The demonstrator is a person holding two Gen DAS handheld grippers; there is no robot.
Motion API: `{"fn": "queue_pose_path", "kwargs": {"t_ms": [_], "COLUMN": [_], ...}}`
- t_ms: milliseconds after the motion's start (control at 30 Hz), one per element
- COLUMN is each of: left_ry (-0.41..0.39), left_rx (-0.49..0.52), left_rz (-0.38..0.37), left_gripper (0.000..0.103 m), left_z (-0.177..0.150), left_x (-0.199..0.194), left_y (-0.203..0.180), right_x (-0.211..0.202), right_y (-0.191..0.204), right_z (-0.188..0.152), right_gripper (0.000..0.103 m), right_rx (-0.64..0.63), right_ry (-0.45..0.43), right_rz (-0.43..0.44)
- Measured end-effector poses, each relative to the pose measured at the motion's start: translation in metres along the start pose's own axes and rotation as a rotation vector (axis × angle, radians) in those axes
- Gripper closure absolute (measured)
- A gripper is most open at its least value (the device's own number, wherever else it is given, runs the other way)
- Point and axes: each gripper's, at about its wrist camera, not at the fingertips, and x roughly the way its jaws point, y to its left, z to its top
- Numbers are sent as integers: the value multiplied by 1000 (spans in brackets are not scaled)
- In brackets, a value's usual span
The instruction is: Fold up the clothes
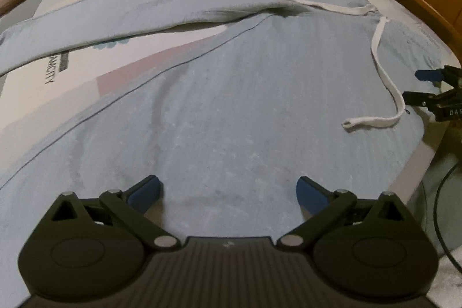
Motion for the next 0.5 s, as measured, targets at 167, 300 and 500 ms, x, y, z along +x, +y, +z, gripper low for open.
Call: {"fn": "queue_pose_path", "kwargs": {"t_ms": [167,300,500], "left_ry": [-131,-235,-247], "left_rx": [16,83,122], "left_rz": [-9,-48,-80], "left_gripper": [3,3,3], "left_z": [57,122,185], "left_x": [-13,7,86], "left_y": [-6,-19,-42], "right_x": [-7,-12,3], "right_y": [7,12,10], "right_z": [11,12,15], "right_gripper": [0,0,0], "right_rx": [35,47,95], "right_ry": [28,-38,-78], "right_rz": [-75,-79,-53]}}
